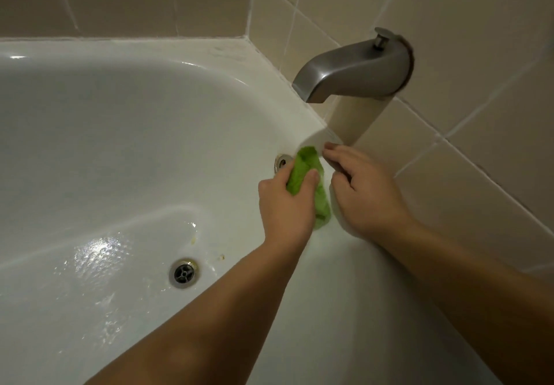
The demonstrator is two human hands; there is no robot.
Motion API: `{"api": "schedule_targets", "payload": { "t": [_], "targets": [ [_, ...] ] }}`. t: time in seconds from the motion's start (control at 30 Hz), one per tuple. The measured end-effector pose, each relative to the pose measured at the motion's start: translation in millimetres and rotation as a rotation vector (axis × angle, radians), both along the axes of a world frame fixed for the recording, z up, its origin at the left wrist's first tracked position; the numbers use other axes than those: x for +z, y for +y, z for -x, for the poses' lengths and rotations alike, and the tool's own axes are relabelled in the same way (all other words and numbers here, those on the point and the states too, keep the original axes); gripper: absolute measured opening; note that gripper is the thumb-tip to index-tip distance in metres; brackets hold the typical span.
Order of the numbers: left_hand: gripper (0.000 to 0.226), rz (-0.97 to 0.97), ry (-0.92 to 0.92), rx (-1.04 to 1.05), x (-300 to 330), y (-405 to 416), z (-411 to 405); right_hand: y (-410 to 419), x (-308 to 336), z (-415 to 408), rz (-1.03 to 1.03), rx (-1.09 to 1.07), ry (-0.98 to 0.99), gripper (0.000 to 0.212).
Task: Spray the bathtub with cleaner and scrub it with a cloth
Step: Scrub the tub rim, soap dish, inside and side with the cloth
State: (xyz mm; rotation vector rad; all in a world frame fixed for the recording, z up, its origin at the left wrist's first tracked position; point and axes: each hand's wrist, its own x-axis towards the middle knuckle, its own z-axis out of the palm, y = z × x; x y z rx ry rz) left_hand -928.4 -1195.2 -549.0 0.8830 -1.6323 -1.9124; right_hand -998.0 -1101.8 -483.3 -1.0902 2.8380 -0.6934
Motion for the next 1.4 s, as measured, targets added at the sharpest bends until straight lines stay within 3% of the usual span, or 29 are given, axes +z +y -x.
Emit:
{"api": "schedule_targets", "payload": {
  "t": [0.13,0.3,0.47,0.77,0.93,1.0,1.13,1.2,1.33,1.4],
  "targets": [
    [0.043,-0.035,-0.009,0.137,2,-4,15,0,0,2,0.028,0.002,0.001,0.045],
    [0.038,-0.057,-0.057,0.002,-14,37,-29,15,2,-6,0.064,0.012,-0.013,0.036],
    [0.05,0.076,-0.001,-0.078,-11,43,-31,48,-1,-33,0.059,0.004,-0.034,0.041],
    [0.048,-0.257,-0.184,-0.175,-17,44,-55,51,0,-37,0.014,-0.024,-0.036,0.045],
    [0.052,0.042,-0.003,-0.26,-12,49,-60,49,3,-39,-0.019,-0.045,-0.019,0.044],
    [0.051,0.048,-0.067,-0.257,-27,50,-62,47,4,-40,-0.023,-0.043,-0.033,0.044],
    [0.051,-0.127,-0.301,-0.258,-42,49,-68,45,7,-40,-0.014,-0.05,-0.05,0.045],
    [0.051,-0.12,-0.262,-0.253,-40,49,-67,43,6,-39,-0.022,-0.054,-0.042,0.045],
    [0.058,0.118,-0.106,-0.248,-46,55,-59,36,6,-33,-0.044,-0.044,-0.025,0.046],
    [0.058,0.194,-0.123,-0.251,-64,56,-59,31,6,-31,-0.062,-0.028,-0.022,0.047]
  ]
}}
